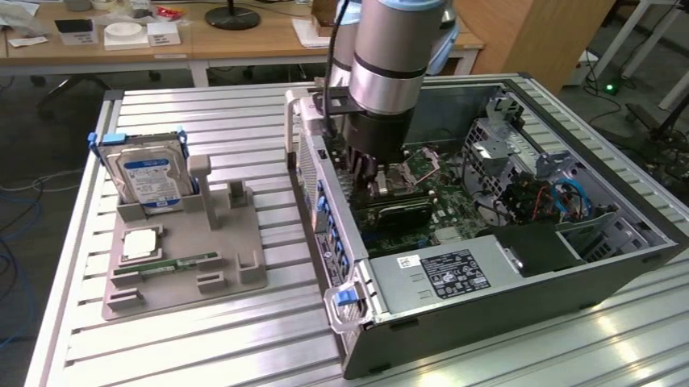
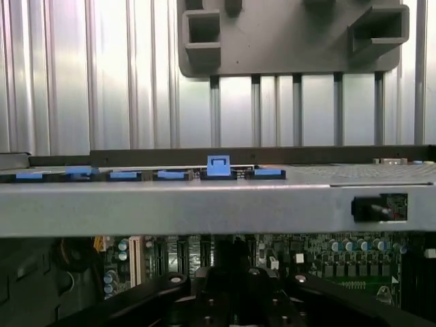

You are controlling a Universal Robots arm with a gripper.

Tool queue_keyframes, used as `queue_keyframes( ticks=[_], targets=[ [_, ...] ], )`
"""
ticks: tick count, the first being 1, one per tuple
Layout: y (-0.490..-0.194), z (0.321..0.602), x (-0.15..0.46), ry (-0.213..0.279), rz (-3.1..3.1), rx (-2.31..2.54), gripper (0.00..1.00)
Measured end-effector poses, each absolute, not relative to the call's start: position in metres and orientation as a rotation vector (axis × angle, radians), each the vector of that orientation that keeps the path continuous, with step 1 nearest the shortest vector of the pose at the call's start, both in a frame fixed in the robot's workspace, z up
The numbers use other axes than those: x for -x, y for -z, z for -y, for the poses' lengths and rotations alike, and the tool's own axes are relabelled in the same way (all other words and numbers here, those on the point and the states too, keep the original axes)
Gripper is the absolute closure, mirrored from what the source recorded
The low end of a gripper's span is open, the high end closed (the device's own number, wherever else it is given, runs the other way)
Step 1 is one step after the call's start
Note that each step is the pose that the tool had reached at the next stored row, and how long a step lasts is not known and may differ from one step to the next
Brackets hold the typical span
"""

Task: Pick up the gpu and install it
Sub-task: 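Press down on the gpu until it lock into place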

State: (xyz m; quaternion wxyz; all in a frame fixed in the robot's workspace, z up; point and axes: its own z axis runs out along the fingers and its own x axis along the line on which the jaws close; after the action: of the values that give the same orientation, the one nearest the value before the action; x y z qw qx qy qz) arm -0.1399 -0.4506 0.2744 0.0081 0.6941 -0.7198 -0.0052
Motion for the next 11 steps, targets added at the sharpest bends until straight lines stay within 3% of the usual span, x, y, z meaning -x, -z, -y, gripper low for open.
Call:
queue_keyframes(
  ticks=[11],
  targets=[
    [-0.2673, 0.4491, 0.1298, 0.018, 2.249, -2.169, 0.90]
  ],
)
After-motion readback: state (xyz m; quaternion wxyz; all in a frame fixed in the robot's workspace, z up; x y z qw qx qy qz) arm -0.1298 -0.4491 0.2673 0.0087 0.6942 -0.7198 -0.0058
